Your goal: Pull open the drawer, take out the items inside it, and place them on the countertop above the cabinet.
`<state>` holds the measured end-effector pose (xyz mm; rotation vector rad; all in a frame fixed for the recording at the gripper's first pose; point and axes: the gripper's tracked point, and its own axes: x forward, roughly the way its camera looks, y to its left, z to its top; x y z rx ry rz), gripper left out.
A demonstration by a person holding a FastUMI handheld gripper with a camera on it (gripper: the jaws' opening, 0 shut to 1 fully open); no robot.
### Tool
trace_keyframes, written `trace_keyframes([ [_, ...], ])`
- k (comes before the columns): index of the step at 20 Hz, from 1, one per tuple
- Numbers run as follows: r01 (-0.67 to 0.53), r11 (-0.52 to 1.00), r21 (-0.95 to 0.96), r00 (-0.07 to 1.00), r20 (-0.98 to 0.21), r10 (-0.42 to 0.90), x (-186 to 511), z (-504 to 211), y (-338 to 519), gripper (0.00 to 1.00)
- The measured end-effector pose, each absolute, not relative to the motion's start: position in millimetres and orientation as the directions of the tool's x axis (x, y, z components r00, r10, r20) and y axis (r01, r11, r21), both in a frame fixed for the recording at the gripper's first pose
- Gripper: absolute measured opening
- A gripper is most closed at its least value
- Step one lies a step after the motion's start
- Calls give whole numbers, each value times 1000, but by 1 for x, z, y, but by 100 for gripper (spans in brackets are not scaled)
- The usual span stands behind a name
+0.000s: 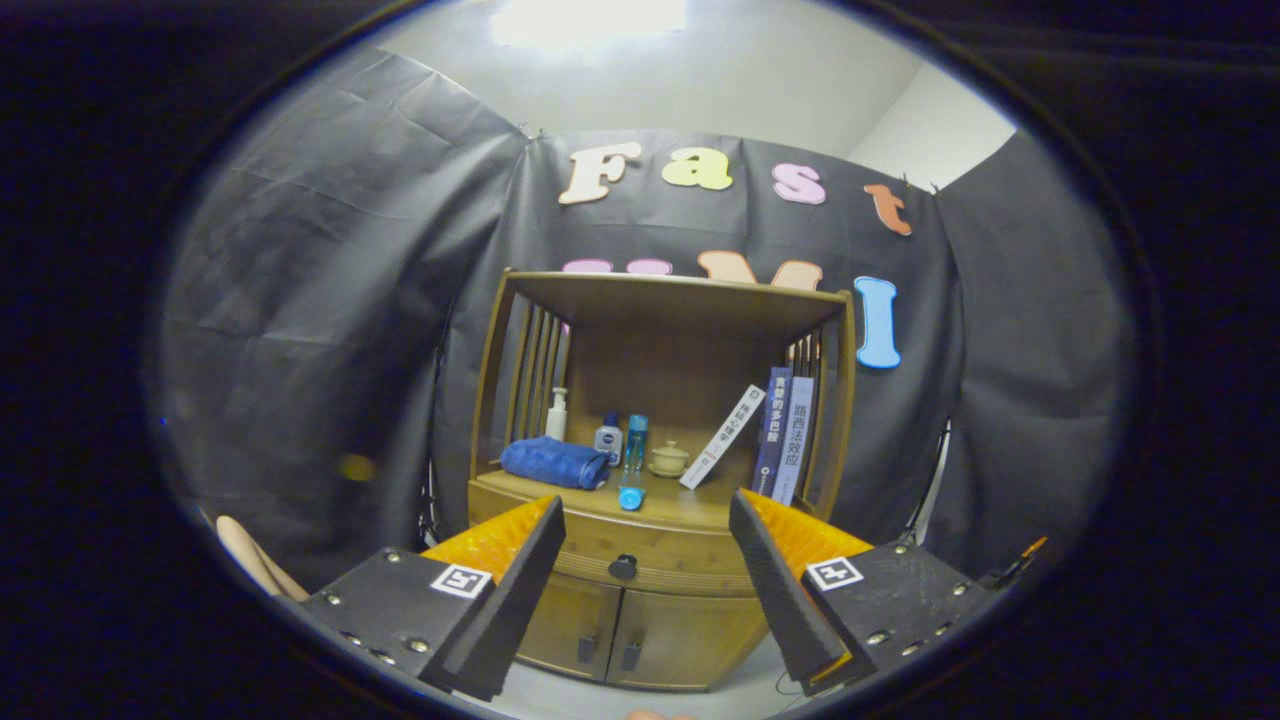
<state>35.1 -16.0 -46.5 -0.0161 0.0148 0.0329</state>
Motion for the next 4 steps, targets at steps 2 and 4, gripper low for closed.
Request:
trace_keyframes([
  [2,-25,1000,-6,1000,-1,25,28,-42,-18,99],
  [4,-16,1000,3,1000,1,16,24,-40,-22,99],
])
